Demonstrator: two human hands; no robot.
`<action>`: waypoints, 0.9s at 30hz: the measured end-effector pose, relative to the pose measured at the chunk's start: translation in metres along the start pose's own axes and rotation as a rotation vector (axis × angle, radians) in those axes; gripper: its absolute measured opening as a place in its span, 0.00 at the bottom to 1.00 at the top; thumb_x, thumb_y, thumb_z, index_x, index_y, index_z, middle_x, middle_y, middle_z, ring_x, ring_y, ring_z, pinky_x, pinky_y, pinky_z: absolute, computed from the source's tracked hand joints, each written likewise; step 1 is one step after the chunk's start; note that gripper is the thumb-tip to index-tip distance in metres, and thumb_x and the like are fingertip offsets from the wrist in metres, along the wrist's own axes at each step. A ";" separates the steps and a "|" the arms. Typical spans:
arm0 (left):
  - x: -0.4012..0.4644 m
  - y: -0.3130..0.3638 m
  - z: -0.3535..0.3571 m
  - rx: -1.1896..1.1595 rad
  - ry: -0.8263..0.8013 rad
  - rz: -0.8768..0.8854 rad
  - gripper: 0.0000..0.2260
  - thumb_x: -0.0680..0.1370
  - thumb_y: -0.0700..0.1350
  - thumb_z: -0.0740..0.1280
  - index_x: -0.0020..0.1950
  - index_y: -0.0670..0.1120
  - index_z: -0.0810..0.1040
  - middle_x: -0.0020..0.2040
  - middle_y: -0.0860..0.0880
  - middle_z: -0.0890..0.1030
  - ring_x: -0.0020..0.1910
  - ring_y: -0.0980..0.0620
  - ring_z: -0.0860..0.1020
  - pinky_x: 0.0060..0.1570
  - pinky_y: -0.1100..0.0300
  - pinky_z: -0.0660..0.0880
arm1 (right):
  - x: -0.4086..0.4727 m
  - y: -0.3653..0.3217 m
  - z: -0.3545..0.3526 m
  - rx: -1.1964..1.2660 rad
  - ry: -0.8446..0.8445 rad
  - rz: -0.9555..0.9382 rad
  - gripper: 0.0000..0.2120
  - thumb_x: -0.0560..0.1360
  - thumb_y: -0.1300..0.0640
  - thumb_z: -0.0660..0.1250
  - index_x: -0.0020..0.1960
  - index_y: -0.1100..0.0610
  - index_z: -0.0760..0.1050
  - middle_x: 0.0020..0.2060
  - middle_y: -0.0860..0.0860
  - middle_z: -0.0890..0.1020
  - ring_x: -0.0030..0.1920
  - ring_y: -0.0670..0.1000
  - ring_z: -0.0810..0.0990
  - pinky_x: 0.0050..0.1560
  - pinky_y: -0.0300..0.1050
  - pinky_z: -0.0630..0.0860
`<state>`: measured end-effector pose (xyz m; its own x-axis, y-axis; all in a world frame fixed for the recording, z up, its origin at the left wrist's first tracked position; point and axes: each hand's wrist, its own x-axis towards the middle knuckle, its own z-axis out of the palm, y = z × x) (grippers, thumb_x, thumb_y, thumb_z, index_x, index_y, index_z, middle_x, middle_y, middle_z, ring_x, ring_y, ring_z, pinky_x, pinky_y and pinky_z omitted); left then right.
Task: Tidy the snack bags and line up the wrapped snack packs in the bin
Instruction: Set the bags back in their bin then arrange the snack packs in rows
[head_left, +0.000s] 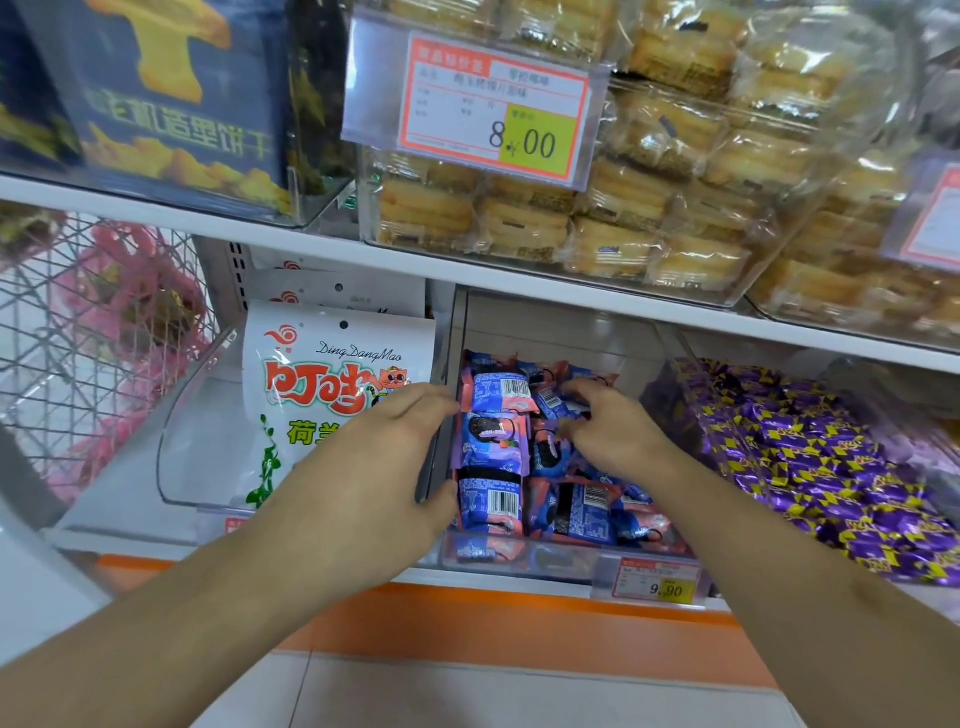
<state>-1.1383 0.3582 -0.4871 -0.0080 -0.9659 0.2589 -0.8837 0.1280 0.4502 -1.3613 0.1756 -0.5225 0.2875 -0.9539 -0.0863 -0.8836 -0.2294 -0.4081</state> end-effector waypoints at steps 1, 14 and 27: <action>0.000 -0.001 0.000 -0.001 0.000 0.001 0.29 0.79 0.52 0.69 0.79 0.57 0.64 0.79 0.64 0.64 0.76 0.61 0.65 0.65 0.72 0.59 | 0.000 0.001 0.001 0.009 -0.025 0.005 0.25 0.81 0.51 0.69 0.77 0.51 0.70 0.71 0.54 0.78 0.62 0.57 0.81 0.62 0.50 0.79; 0.000 0.000 0.001 -0.009 -0.009 -0.012 0.30 0.79 0.52 0.70 0.80 0.57 0.64 0.79 0.64 0.64 0.72 0.61 0.69 0.65 0.72 0.62 | 0.005 0.002 0.010 0.074 -0.072 0.046 0.35 0.74 0.53 0.79 0.76 0.59 0.68 0.51 0.53 0.83 0.49 0.51 0.81 0.50 0.45 0.75; 0.001 0.002 -0.003 0.008 -0.036 -0.027 0.31 0.79 0.53 0.69 0.80 0.58 0.63 0.79 0.64 0.63 0.76 0.60 0.66 0.68 0.69 0.62 | -0.011 0.004 0.001 0.230 0.248 -0.006 0.17 0.73 0.70 0.69 0.56 0.52 0.81 0.30 0.46 0.86 0.32 0.40 0.85 0.40 0.42 0.84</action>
<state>-1.1382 0.3586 -0.4832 -0.0006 -0.9765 0.2156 -0.8875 0.0998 0.4498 -1.3671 0.1850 -0.5245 0.1686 -0.9773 0.1286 -0.7678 -0.2120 -0.6046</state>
